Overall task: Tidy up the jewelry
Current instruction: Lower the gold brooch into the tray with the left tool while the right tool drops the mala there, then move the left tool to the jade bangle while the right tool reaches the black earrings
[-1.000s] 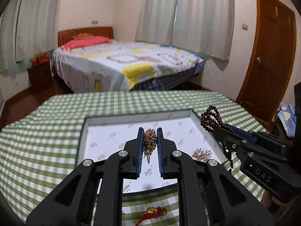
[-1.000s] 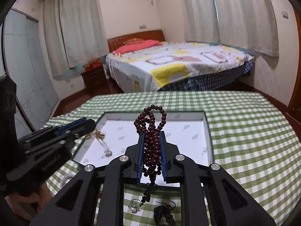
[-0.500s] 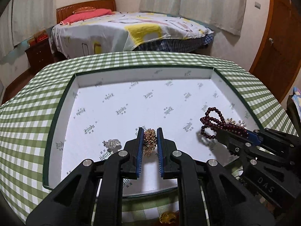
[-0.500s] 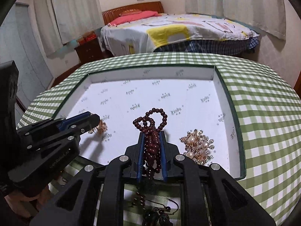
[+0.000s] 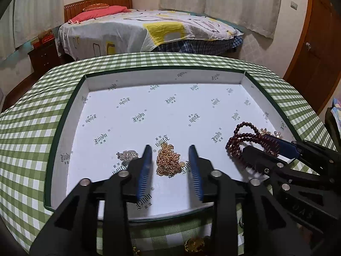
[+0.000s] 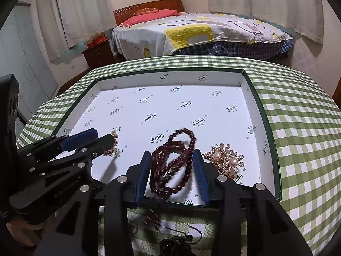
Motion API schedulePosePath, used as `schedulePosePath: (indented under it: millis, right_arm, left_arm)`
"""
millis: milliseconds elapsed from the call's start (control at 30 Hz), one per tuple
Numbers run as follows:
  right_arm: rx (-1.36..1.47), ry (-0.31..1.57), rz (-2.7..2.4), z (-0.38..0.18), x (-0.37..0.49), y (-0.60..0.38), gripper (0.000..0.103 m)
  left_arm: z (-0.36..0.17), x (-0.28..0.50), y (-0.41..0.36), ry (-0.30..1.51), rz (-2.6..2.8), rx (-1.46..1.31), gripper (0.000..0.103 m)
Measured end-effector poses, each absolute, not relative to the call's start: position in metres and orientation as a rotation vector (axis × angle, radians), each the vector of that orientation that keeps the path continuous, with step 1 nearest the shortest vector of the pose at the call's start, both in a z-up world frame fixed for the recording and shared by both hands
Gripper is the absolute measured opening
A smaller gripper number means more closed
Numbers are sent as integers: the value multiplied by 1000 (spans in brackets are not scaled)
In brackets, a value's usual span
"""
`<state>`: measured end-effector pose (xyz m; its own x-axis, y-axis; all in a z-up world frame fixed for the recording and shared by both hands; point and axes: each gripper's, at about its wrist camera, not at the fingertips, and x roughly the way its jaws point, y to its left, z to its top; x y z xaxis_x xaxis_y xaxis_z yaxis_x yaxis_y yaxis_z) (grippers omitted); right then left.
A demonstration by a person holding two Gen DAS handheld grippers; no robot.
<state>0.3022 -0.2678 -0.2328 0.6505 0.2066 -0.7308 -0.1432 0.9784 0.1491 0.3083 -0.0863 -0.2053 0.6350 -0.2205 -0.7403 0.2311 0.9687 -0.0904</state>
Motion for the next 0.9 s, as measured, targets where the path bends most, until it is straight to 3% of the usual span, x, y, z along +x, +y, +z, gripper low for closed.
schedulePosePath:
  millis: [500, 900]
  right_arm:
    - [73, 773, 188, -194, 246, -279, 41]
    - [45, 859, 164, -216, 194, -292, 41]
  left_arm:
    - [-164, 255, -71, 776, -255, -21, 53]
    - [-173, 196, -36, 835, -160, -31, 57]
